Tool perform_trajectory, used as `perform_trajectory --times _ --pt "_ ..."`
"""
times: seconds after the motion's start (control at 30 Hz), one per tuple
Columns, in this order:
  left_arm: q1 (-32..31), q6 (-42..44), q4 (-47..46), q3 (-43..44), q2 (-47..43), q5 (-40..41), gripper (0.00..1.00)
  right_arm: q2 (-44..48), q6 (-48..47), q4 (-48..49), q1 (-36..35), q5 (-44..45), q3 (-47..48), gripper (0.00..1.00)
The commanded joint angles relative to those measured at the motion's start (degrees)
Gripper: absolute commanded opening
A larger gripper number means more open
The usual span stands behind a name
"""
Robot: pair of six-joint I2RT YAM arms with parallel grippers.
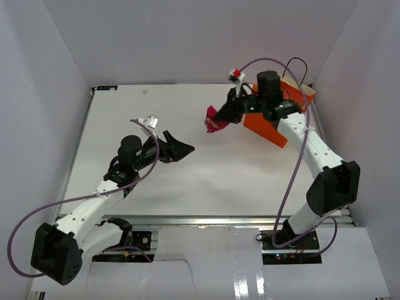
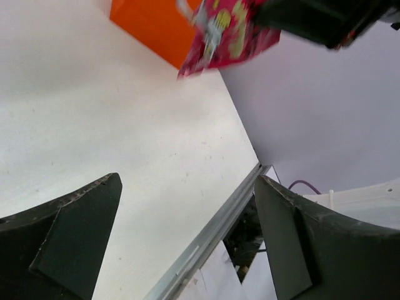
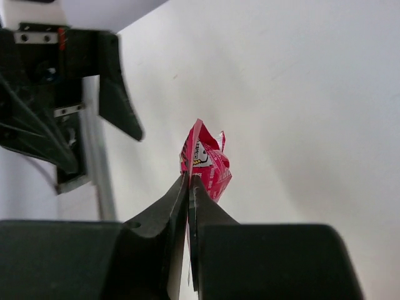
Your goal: Place the snacks into the paper bag
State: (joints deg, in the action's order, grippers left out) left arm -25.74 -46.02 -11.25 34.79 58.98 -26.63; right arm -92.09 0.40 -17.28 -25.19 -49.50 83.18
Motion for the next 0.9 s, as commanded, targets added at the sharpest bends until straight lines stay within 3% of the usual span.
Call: perform_trajectory --times 0.0,0.13,0.17,0.33,0.47,0.6,0.87 --pt "-0.3 5.8 -0.1 2.7 -5.4 3.4 0.98 6.6 -13.7 -3.4 6.7 -0.8 9.0 0.08" --pt "-0.2 10.7 8.7 4.4 -7.4 7.1 0.98 9.4 -15.4 -2.9 13.8 9.0 18.1 0.08" --pt "-0.2 11.9 9.5 4.5 -7.7 7.7 0.98 9.7 -14.2 -2.2 15.0 15.7 20.7 0.08" --pt "-0.2 12.6 10.7 2.0 -11.2 9.6 0.98 10.5 -9.2 2.3 24.4 32.1 21.6 0.08" --pt "-0.2 12.4 10.6 0.5 -13.0 9.8 0.98 9.8 -9.3 2.3 28.5 31.1 19.0 0.08" --pt "-0.2 12.4 10.9 -0.5 -14.0 9.6 0.98 7.7 -12.8 2.1 31.9 23.6 15.4 0.08" --pt "-0.2 12.0 13.4 -1.6 -16.3 9.6 0.98 1.3 -16.9 -0.7 34.2 15.2 16.8 0.08"
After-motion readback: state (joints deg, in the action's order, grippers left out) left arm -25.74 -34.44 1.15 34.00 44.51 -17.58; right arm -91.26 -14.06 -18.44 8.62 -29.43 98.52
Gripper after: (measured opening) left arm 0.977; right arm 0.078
